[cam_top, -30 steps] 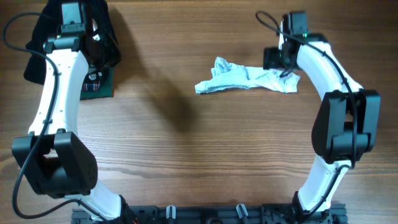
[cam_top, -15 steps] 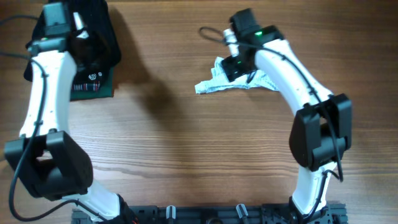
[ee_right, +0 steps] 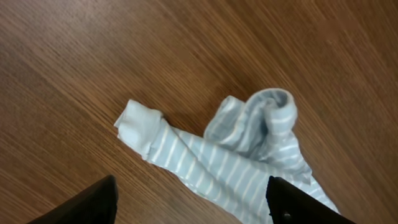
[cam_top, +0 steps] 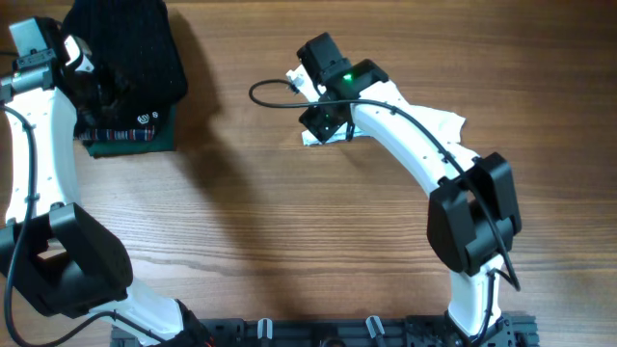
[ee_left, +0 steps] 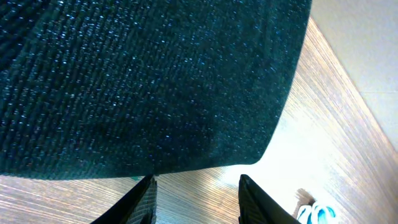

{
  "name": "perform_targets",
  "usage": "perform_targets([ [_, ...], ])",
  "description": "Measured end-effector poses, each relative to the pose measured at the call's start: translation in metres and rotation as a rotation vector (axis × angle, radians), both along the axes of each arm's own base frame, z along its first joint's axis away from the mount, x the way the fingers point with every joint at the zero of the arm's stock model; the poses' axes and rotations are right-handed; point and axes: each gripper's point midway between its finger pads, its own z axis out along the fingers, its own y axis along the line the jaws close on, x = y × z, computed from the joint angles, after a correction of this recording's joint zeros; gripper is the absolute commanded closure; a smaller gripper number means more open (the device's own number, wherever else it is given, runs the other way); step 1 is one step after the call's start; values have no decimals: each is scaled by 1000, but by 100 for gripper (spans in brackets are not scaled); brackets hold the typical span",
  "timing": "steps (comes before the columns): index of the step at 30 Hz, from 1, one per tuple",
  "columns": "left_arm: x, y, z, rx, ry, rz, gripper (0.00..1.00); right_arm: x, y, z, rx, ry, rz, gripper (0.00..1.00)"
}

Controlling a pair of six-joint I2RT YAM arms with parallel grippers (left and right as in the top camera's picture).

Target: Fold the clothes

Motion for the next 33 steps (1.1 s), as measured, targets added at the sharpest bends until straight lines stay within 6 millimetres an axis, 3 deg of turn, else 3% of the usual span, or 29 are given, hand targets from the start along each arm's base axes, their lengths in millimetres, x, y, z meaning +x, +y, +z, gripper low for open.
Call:
perform_targets([
  [8, 0, -1, 0, -1, 1, -5, 58, -7, 6, -38, -78, 59, 101, 24],
  [19, 0, -1, 0, 1, 0, -8, 58, -14, 9, -41, -92, 81, 181, 28],
  [26, 0, -1, 0, 0, -4, -10, 58, -24, 20, -59, -124, 110, 256, 35],
  [33, 0, -1, 0, 0, -4, -10, 58, -14, 31, -60, -106, 62, 281, 40],
])
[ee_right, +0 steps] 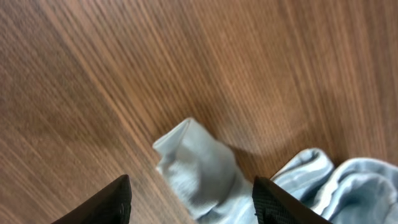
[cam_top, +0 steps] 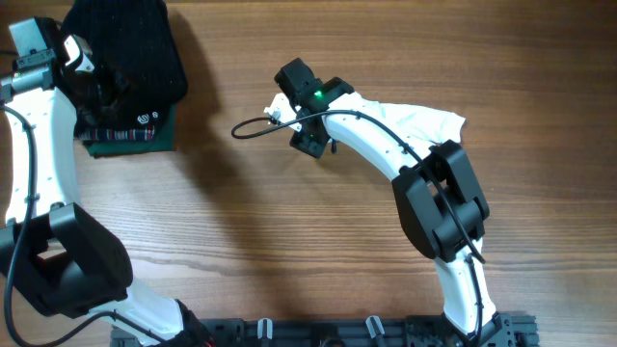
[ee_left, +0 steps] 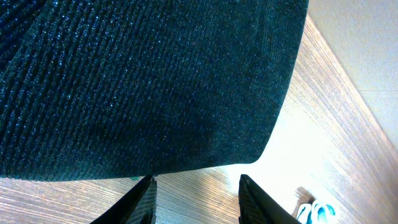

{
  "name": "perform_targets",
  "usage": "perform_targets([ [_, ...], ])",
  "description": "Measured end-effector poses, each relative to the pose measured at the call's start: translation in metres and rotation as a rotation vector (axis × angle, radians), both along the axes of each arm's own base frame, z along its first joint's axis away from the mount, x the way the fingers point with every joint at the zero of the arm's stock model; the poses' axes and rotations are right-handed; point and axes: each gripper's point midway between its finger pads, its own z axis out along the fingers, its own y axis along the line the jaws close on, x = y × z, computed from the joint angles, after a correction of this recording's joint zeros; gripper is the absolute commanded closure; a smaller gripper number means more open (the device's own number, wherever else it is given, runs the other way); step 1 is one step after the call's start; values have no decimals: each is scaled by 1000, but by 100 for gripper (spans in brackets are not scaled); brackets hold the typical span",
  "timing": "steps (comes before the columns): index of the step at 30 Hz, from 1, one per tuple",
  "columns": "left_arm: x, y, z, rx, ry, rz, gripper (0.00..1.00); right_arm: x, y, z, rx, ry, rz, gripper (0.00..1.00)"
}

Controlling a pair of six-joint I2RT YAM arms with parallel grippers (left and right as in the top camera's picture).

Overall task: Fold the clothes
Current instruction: 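Grasp the shirt cuff with the right gripper and pull it up-right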

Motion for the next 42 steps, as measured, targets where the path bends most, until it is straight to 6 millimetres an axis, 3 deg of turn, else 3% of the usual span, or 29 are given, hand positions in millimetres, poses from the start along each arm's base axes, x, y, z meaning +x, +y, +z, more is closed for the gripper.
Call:
perform_targets([
  [14, 0, 0, 0, 2, 0, -2, 58, 2, 1, -1, -1, -6, 15, 48],
  [19, 0, 0, 0, 2, 0, -3, 57, 0, 0, -12, -15, 13, 18, 52],
  [26, 0, 1, 0, 9, 1, 1, 57, -1, -1, -17, -25, 21, 25, 80],
  [30, 0, 1, 0, 9, 2, 1, 57, 0, -1, -17, -26, 14, 27, 90],
  [39, 0, 1, 0, 9, 2, 1, 57, 6, -2, -14, -30, -13, -5, 96],
  [42, 0, 1, 0, 9, 2, 1, 57, 14, 2, -3, -8, -34, -52, 96],
])
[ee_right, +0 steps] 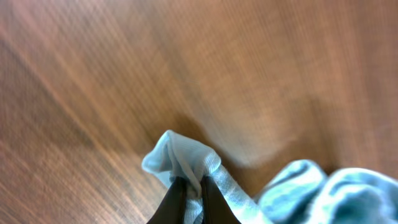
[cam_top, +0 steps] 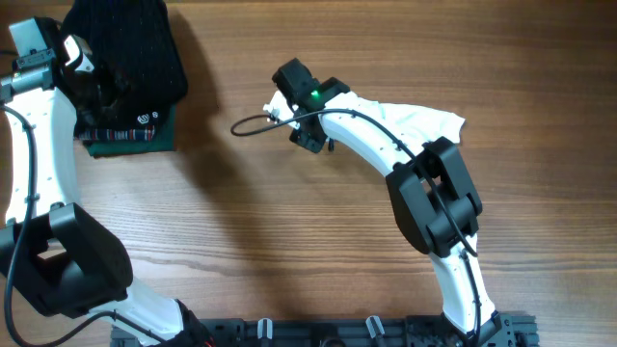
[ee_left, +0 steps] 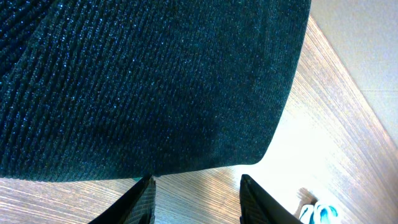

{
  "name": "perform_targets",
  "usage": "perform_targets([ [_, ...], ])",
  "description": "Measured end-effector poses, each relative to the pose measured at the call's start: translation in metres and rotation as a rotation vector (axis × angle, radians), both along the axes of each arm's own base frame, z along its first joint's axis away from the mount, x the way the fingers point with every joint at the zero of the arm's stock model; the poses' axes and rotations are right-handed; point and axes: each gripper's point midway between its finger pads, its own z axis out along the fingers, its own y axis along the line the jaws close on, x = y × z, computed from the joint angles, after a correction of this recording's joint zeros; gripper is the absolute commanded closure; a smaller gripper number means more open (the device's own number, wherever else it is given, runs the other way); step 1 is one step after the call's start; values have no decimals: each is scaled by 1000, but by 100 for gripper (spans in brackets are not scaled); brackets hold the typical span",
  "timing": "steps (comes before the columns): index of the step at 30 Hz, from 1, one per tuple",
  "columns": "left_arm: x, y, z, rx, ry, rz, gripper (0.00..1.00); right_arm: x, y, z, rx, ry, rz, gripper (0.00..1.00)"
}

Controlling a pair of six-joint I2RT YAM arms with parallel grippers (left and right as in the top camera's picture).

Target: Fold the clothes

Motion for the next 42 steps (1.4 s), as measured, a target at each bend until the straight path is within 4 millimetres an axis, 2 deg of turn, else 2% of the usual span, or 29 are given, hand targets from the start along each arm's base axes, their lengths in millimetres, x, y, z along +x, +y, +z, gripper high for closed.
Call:
perform_targets([
  [5, 0, 0, 0, 2, 0, 1, 56, 18, 9, 30, 67, -51, -102, 96],
  [10, 0, 1, 0, 4, 0, -1, 56, 31, -1, 54, 113, -62, -230, 96],
  [14, 0, 1, 0, 4, 0, -1, 57, 37, -20, 61, 135, -33, -341, 96],
  [23, 0, 1, 0, 5, 0, -1, 57, 34, -65, 65, 259, 144, -686, 96],
  [31, 0, 1, 0, 5, 0, -1, 57, 51, -98, 78, 396, 190, -973, 96],
  [38, 0, 1, 0, 4, 1, -1, 57, 51, -131, 109, 484, 190, -1228, 96],
  [42, 0, 1, 0, 5, 0, -1, 57, 45, -150, 116, 492, 206, -1353, 96],
])
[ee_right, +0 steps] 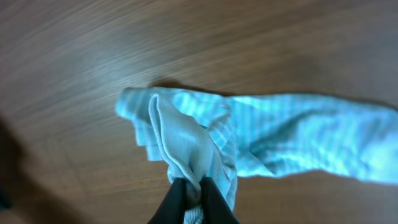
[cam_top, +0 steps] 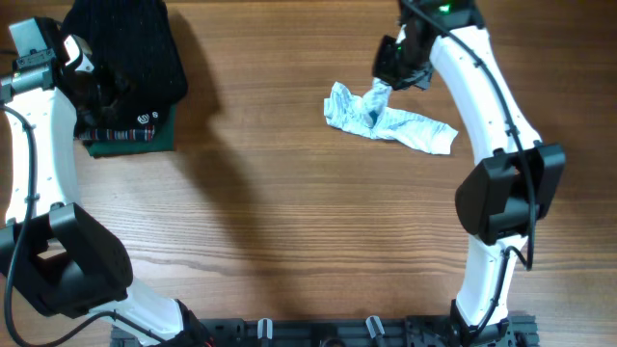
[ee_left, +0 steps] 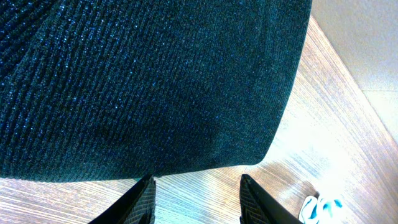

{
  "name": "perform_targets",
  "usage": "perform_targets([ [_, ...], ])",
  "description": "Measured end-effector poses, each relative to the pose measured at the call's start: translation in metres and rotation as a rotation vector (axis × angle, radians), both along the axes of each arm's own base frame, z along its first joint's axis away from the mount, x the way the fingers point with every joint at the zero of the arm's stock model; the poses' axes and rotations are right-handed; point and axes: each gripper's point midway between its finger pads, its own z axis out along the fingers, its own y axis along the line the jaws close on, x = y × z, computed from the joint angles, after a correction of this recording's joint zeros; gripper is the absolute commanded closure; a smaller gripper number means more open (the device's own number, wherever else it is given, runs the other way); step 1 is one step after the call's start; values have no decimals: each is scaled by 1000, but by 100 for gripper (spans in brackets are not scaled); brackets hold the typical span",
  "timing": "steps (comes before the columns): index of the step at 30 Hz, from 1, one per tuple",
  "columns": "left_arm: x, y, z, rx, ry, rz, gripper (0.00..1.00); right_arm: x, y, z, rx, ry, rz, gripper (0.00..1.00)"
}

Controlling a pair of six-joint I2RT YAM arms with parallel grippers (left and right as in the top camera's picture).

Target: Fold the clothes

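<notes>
A light blue and white striped garment point(cam_top: 390, 123) lies crumpled on the wooden table right of centre. My right gripper point(ee_right: 193, 190) is shut on its ribbed cuff point(ee_right: 180, 143), lifting that end above the table at the far right of centre point(cam_top: 386, 82). The rest of the striped garment point(ee_right: 298, 137) trails out flat. A black knitted garment point(cam_top: 130, 48) rests on a folded dark green plaid stack point(cam_top: 125, 135) at the far left. My left gripper point(ee_left: 198, 199) hangs open just off the knit's edge point(ee_left: 155, 93), holding nothing.
The wooden table point(cam_top: 289, 222) runs bare across the middle and front. A black rail point(cam_top: 337, 333) with the arm bases lines the near edge. A pale floor point(ee_left: 367, 43) shows beyond the table's far edge in the left wrist view.
My right gripper, shut on the striped garment's cuff, has moved from the table's middle to the far right and higher. The garment now lies spread out of the arm's cover. The left arm is unchanged.
My right gripper was open above the bunched striped garment, then open over its cuff end further left. It then shut on the cuff. Now it holds the cuff raised at the far right. The left gripper stayed open by the black knit throughout.
</notes>
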Motion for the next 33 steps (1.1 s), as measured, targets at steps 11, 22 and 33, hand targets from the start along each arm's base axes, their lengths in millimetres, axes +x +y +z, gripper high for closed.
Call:
perform_targets([
  [11, 0, 0, 0, 0, 0, 0, 57, -33, -62, -7, -60, 191, -290, 96],
  [22, 2, 1, 1, 4, -12, 0, 57, -46, -104, -8, -177, 233, -531, 91],
  [33, 3, 1, 2, 7, -13, 1, 57, -44, -112, -23, -199, 226, -594, 67],
])
